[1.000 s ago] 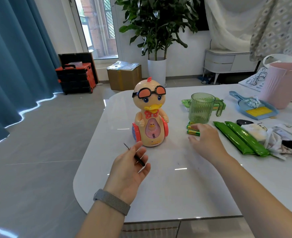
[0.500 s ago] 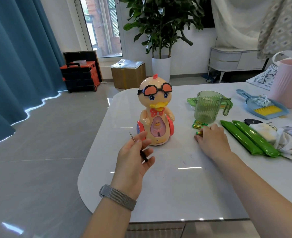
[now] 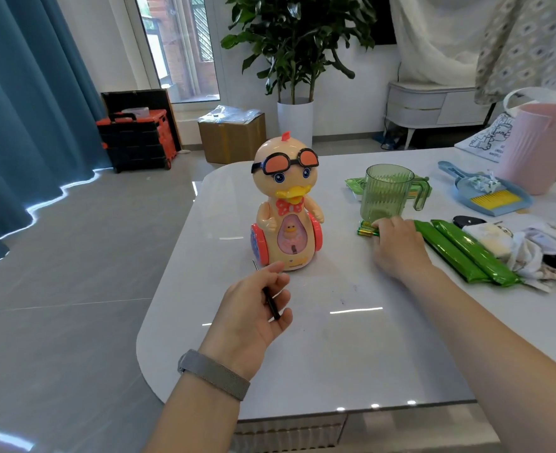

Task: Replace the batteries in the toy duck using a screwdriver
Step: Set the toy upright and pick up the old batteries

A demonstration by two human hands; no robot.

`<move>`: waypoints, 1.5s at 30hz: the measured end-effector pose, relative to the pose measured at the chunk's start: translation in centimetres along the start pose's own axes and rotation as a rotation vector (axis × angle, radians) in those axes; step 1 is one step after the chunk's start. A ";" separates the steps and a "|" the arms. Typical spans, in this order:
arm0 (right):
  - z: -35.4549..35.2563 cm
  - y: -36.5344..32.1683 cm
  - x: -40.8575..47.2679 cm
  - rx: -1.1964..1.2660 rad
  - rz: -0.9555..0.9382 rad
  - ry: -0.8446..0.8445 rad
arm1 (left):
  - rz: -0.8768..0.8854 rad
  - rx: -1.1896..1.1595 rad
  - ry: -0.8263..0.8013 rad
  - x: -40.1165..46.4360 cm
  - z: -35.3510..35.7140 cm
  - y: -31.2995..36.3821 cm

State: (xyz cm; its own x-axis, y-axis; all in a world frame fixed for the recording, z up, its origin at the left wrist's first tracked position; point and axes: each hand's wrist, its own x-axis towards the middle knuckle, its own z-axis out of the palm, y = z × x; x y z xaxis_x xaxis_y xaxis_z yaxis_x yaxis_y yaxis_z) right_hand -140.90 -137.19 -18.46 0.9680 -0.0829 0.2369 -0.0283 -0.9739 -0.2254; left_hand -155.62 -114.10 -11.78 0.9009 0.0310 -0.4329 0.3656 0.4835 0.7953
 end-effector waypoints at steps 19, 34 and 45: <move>0.5 -0.5 1.5 -0.079 -0.121 -0.049 | 0.006 0.017 -0.042 0.0 0.1 0.3; -1.1 -3.1 0.8 -0.293 -0.060 -0.257 | 0.001 0.018 -0.028 0.1 0.2 0.1; -3.2 -3.0 -1.9 0.825 0.318 -0.206 | 0.024 -0.053 -0.044 0.5 0.4 0.2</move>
State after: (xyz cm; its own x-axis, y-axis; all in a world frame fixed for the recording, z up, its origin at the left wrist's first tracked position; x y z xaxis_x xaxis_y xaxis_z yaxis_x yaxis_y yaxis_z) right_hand -143.46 -134.79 -15.19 0.9727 -0.2050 -0.1083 -0.1910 -0.4438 -0.8755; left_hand -155.00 -114.29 -11.67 0.9192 0.0053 -0.3937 0.3316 0.5286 0.7814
